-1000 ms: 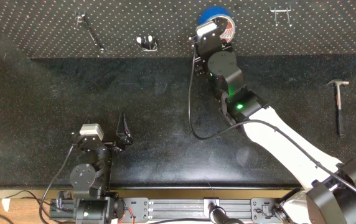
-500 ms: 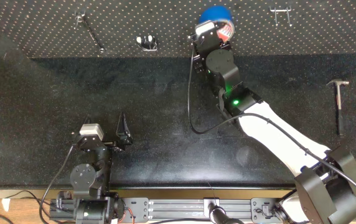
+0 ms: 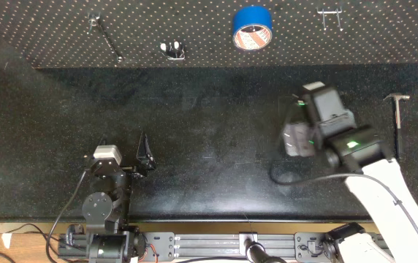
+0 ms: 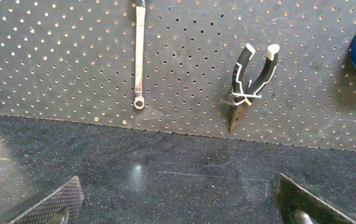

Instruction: Place Tools Onto Pegboard

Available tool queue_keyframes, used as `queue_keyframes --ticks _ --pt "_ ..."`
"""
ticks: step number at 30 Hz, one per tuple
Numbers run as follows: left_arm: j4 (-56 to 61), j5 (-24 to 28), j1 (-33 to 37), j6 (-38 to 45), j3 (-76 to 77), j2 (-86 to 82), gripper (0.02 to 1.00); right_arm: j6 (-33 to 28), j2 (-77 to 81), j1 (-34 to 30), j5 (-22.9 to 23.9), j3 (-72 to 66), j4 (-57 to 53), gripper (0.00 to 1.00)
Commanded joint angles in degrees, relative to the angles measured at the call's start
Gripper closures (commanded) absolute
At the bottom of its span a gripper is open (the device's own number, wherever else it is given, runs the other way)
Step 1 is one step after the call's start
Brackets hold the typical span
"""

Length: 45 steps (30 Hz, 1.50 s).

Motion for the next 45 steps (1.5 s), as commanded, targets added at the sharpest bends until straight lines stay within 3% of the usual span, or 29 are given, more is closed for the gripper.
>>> queue_keyframes --ticks 1,2,6,15,21,27,31,32,34,35,36,39,43,44,45 --pt "-0.4 0.2 -0.3 0.5 -0.2 -0.4 0.025 -9.0 1.9 -23.9 -0.8 -1.0 -5.1 0.025" --pt "-0.4 0.2 -0.3 0.5 -0.2 -0.4 0.023 -12.8 4.2 -31.1 -1.5 -1.0 -4.0 0.025" --pt "-0.4 0.2 -0.3 0.5 -0.2 -0.4 0.025 -19.3 13.1 -45.5 -7.8 -1.0 3.7 0.025" --pt "-0.4 0.2 -0.3 0.5 -0.2 -0.4 0.025 -37.7 26.4 -51.5 -8.2 -1.0 15.8 0.025" --pt "-0.4 0.2 -0.3 0.5 -0.2 -0.4 0.025 -37.6 30.9 -53.3 -9.3 -1.0 18.8 0.025" --pt "-0.4 0.2 -0.3 0.5 -0.2 -0.4 0.023 -31.2 33.4 -54.1 -12.3 -1.0 19.1 0.025" --pt "-0.4 0.2 -0.3 0.5 -0.2 -0.4 0.025 -31.1 34.6 -54.2 -12.3 -1.0 18.2 0.023" --pt "-0.4 0.2 -0.3 0.5 -0.2 -0.4 0.025 -31.2 34.6 -54.2 -12.2 -1.0 18.0 0.071" --pt "-0.4 0.2 -0.3 0.5 -0.2 -0.4 0.025 -32.5 34.6 -54.2 -11.6 -1.0 17.0 0.437" --pt "-0.4 0.2 -0.3 0.5 -0.2 -0.4 0.025 -34.0 34.6 -54.2 -11.6 -1.0 16.4 0.522" --pt "-0.4 0.2 -0.3 0.5 -0.2 -0.4 0.025 -36.0 34.6 -54.3 -11.6 -1.0 15.4 0.766" --pt "-0.4 0.2 -0.3 0.5 -0.2 -0.4 0.025 -36.8 34.6 -54.9 -11.6 -1.0 15.2 0.919" --pt "-0.4 0.2 -0.3 0.5 -0.2 -0.4 0.023 -36.5 33.7 -55.8 -12.3 -1.0 15.7 0.925" --pt "-0.4 0.2 -0.3 0.5 -0.2 -0.4 0.025 -34.7 28.8 -55.8 -16.7 -1.0 17.0 0.925" --pt "-0.4 0.2 -0.3 0.5 -0.2 -0.4 0.025 -29.2 16.6 -55.4 -22.6 -1.0 18.0 0.925"
